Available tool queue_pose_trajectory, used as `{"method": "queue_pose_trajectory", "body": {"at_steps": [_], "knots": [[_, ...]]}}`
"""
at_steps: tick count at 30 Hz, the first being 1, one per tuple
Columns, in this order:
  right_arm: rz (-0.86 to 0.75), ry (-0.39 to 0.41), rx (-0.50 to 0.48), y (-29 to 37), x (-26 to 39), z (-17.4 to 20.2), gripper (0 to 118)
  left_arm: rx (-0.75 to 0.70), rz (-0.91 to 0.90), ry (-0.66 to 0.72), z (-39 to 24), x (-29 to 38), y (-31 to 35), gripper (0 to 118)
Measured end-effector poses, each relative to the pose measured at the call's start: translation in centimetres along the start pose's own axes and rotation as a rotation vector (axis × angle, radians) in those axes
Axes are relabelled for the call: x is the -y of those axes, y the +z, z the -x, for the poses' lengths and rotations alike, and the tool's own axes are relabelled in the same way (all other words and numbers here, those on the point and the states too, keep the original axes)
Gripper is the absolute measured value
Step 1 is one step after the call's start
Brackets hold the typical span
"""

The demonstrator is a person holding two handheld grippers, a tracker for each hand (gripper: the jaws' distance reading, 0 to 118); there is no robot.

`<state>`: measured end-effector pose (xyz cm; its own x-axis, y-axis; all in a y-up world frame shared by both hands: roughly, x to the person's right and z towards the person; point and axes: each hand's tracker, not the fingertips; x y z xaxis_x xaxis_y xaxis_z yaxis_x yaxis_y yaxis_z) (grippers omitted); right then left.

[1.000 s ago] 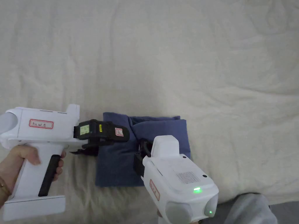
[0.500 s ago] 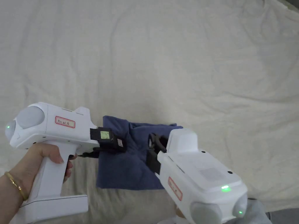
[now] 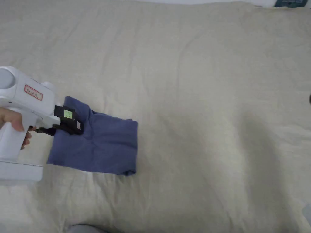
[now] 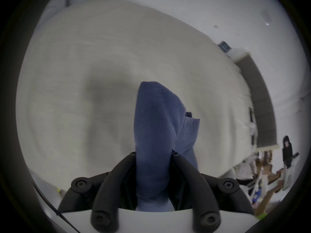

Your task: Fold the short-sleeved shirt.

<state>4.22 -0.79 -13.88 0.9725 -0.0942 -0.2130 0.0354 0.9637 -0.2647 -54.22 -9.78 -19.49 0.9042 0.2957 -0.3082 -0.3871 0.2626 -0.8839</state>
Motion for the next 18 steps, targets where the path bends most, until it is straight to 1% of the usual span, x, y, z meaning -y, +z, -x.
{"method": "queue_pose_trajectory", "body": {"at_steps": [1, 5, 8, 10, 11, 12, 13, 15, 16, 17, 18], "knots": [[-0.015, -0.028, -0.001, 0.2, -0.3, -0.2, 0, -0.053, -0.008, 0.027, 2.1, -0.8, 0.7, 19], [-0.018, -0.012, 0.064, 0.6, -0.6, -0.1, 0, -0.262, -0.056, 0.101, 9.0, -2.9, 2.6, 19], [0.025, -0.045, 0.094, 0.3, -0.4, -0.4, 0, -0.365, -0.027, 0.137, 12.9, -4.0, 3.3, 19], [0.04, -0.045, 0.123, 0.0, -0.3, -0.2, 0, -0.44, -0.02, 0.145, 14.9, -4.7, 3.6, 20], [0.04, -0.044, 0.132, -0.1, -0.2, -0.1, 0, -0.475, -0.033, 0.153, 15.9, -4.9, 3.6, 21], [0.04, -0.046, 0.146, -0.2, -0.2, 0.0, 0, -0.511, -0.047, 0.143, 16.5, -4.9, 3.6, 25], [0.044, -0.047, 0.151, -0.4, -0.2, 0.2, 0, -0.567, -0.07, 0.095, 17.0, -4.8, 3.6, 44], [0.051, -0.047, 0.156, -0.8, -0.2, 0.5, 0, -0.712, -0.137, -0.001, 17.3, -4.5, 3.6, 85], [0.058, -0.035, 0.153, -1.1, -0.2, 0.7, 0, -0.792, -0.182, -0.012, 17.3, -4.4, 3.9, 109], [0.063, -0.027, 0.147, -1.3, -0.3, 0.9, 0, -0.841, -0.229, -0.018, 17.3, -4.3, 4.4, 118], [0.063, -0.027, 0.143, -1.5, -0.3, 1.1, 0, -0.884, -0.268, -0.023, 17.5, -4.3, 4.9, 118]]}}
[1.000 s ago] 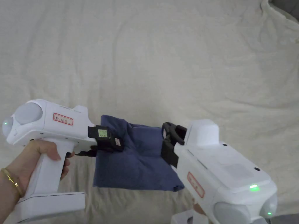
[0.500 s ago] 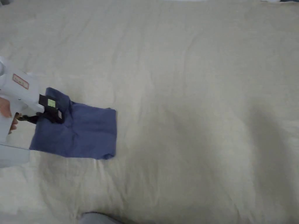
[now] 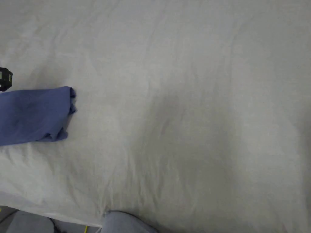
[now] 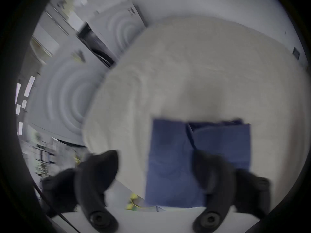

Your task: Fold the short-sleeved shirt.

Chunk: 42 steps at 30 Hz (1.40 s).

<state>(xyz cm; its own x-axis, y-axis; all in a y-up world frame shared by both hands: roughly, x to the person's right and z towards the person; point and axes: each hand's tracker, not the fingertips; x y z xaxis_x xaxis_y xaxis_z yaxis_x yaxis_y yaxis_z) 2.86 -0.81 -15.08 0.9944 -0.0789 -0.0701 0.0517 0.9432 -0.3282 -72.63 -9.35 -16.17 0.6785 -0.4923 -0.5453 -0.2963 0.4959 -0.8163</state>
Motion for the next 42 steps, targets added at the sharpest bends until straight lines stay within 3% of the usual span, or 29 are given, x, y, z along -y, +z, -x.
{"method": "queue_pose_trajectory", "body": {"at_steps": [2, 6, 10, 15, 18, 19, 23, 28, 29, 31, 34, 37, 42], "knots": [[-0.004, 0.001, -0.022, 0.1, 0.0, 0.1, 0, -0.131, -0.1, 0.037, 0.2, -0.2, 2.0, 118], [-0.029, 0.033, -0.054, 0.8, -0.3, -0.2, 0, -0.122, -0.326, 0.043, -0.7, -0.2, 8.3, 118], [-0.089, 0.083, -0.056, 1.9, -0.8, -1.4, 0, 0.014, -0.553, 0.102, -3.2, -0.4, 16.4, 118], [-0.127, 0.119, -0.058, 2.9, -1.4, -3.7, 0, 0.235, -0.787, 0.197, -7.7, 0.6, 25.7, 108], [-0.151, 0.144, -0.052, 3.4, -1.5, -4.9, 0, 0.365, -0.881, 0.265, -10.8, 2.3, 30.3, 97], [-0.152, 0.145, -0.056, 3.4, -1.5, -5.4, 0, 0.408, -0.898, 0.296, -12.0, 3.0, 31.7, 87], [-0.161, 0.134, -0.061, 3.7, -1.5, -5.9, 0, 0.548, -0.943, 0.304, -15.9, 5.8, 35.8, 69], [-0.207, 0.086, -0.077, 3.9, -1.6, -5.8, 0, 0.528, -1.002, 0.246, -20.0, 8.4, 37.4, 22], [-0.206, 0.082, -0.067, 3.9, -1.6, -5.9, 0, 0.535, -1.007, 0.248, -20.5, 9.0, 37.5, 18], [-0.207, 0.077, -0.062, 1.2, -1.4, -6.5, 0, 0.543, -1.009, 0.253, -21.3, 10.3, 37.5, 16], [-0.208, 0.066, -0.059, 2.9, -0.9, -5.5, 0, 0.536, -1.028, 0.225, -22.7, 12.7, 37.0, 0], [-0.199, 0.071, -0.059, 4.8, -0.3, -4.3, 0, 0.569, -0.996, 0.211, -23.6, 14.8, 36.4, 0], [-0.185, 0.067, -0.076, 3.5, 1.9, -5.5, 0, 0.59, -0.955, 0.208, -24.6, 16.8, 35.0, 0]]}}
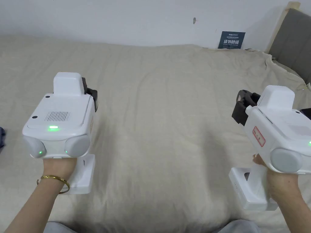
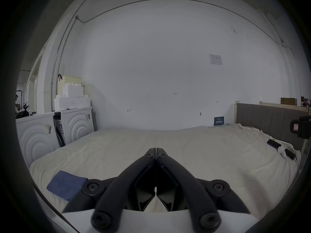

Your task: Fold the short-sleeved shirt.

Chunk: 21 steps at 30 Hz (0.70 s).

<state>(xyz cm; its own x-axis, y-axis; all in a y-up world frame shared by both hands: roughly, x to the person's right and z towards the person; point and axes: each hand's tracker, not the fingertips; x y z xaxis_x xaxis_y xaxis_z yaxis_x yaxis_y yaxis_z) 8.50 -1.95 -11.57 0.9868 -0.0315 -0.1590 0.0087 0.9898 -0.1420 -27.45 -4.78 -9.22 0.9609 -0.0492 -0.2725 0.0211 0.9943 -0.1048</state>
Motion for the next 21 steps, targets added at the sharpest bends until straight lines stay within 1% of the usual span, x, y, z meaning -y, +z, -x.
{"method": "queue_pose_trajectory", "body": {"at_steps": [3, 7, 9, 15, 16, 21], "knots": [[0.012, 0.015, -0.002, -0.4, 1.2, -0.4, 0, 0.017, 0.022, 0.02, 0.0, 0.9, 0.4, 0], [0.028, 0.007, -0.009, -1.1, 2.7, -1.8, 0, 0.024, 0.04, 0.042, 0.0, 1.6, 0.5, 0], [0.032, -0.006, -0.01, -0.1, 3.0, -0.8, 0, 0.027, 0.045, 0.048, 0.0, 2.0, 0.5, 0], [0.039, 0.004, -0.011, -0.1, 3.6, -1.1, 0, 0.032, 0.067, 0.032, -0.3, 2.7, 0.9, 0], [0.038, 0.006, -0.012, 0.5, 3.4, -0.4, 0, 0.033, 0.07, 0.034, -0.3, 2.7, 0.9, 0], [0.037, 0.002, -0.013, 1.0, 3.3, 0.1, 0, 0.036, 0.071, 0.037, -0.4, 2.8, 1.0, 0]]}}
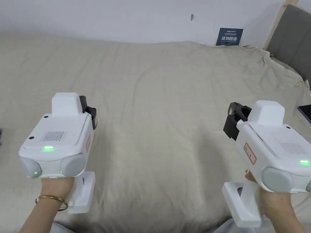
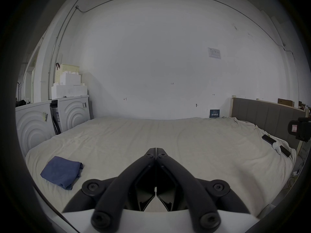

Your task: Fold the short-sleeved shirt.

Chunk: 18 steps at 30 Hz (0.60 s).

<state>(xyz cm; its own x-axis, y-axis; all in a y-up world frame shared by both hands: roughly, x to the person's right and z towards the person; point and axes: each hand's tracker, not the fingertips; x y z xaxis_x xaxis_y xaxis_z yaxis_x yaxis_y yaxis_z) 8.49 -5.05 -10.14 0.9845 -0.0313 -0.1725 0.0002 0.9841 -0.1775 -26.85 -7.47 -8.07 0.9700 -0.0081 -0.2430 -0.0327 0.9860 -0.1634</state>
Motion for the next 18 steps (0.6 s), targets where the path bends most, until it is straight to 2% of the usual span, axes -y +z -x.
{"method": "queue_pose_trajectory", "body": {"at_steps": [18], "knots": [[-0.005, 0.013, -0.019, 0.15, -0.27, 0.58, 0, -0.002, -0.004, -0.003, -0.24, -0.11, 0.48, 0]]}}
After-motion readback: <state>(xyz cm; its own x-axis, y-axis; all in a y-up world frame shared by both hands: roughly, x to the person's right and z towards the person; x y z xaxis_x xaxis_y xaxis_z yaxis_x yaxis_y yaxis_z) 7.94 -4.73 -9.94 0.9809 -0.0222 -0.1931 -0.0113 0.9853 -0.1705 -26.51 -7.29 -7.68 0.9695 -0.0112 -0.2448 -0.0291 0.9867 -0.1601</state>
